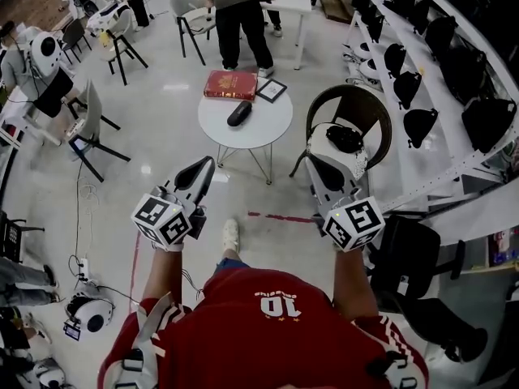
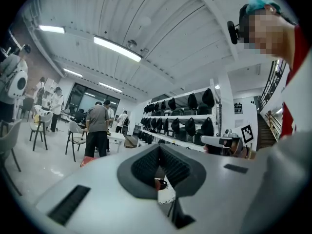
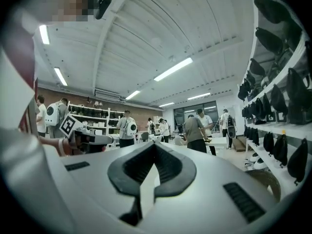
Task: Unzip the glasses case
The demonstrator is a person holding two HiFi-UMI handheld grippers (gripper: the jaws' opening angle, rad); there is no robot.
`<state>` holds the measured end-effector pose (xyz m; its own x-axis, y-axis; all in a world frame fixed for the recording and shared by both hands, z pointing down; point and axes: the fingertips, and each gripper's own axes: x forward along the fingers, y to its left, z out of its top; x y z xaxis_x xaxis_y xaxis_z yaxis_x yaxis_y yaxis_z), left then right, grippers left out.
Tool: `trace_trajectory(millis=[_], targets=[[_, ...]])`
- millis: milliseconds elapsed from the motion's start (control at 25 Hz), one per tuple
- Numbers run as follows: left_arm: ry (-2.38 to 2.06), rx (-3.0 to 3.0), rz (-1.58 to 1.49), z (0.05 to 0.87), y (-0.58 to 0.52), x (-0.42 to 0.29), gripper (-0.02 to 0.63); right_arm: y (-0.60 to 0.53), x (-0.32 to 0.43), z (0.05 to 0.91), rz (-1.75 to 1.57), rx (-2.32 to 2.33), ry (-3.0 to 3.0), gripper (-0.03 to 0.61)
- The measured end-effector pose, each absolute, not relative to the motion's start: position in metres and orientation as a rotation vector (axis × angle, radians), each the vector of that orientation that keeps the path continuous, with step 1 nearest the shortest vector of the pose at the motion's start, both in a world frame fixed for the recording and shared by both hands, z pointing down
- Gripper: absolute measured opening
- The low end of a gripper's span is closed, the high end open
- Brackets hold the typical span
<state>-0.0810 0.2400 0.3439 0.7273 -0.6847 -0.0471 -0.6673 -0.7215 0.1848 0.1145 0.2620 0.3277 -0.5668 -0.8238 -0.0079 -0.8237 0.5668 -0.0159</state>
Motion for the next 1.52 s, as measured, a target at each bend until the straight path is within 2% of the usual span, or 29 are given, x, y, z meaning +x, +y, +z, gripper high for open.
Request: trace_trajectory(millis=[880,1520], targets=[[-0.870,2.767,-0.135,0.335,0.016,-0.142,0.006,0.046,0.044,0.318,-0.140,-1.629,2.672,0.012],[-0.712,2.743,-0.157,0.352,-0.069,-0.172,0.008,-0.011,0.001,0.326,-0.145,-1.701,2.715,0.012]])
